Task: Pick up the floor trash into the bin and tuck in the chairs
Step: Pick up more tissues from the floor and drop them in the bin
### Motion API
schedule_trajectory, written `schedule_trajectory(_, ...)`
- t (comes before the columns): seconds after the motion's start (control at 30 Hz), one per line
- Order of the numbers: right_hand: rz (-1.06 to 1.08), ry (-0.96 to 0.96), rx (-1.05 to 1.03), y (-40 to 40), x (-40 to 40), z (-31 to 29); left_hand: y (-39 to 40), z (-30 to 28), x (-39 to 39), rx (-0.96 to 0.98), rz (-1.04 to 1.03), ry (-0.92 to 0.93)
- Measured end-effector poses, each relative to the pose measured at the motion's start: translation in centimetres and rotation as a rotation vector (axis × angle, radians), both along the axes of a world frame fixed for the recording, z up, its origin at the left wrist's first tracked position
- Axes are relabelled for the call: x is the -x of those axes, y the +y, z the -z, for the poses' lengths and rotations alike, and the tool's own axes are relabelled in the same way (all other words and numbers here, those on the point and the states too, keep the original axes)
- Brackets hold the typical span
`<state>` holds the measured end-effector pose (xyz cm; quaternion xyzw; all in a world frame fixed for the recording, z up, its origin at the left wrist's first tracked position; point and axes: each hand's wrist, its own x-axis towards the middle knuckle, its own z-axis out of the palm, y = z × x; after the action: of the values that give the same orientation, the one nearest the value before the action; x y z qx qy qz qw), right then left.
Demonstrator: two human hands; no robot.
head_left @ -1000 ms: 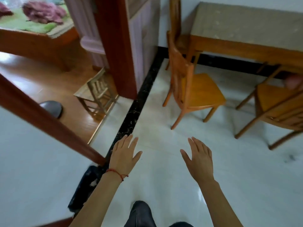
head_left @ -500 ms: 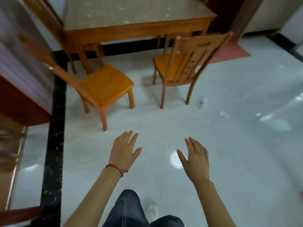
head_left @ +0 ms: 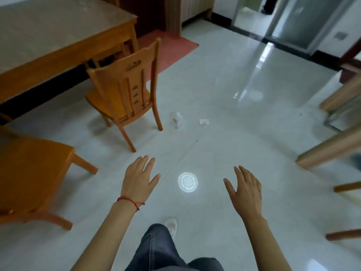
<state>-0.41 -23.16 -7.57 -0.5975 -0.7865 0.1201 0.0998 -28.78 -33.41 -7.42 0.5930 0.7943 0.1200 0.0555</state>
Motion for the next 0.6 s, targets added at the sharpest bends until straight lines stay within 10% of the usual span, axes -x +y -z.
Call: schedule_trajectory(0.6,0.109,0.02,-0.011,29.1,1.7,1.3,33.0,1.9,2.9,0.025,0.142,0.031)
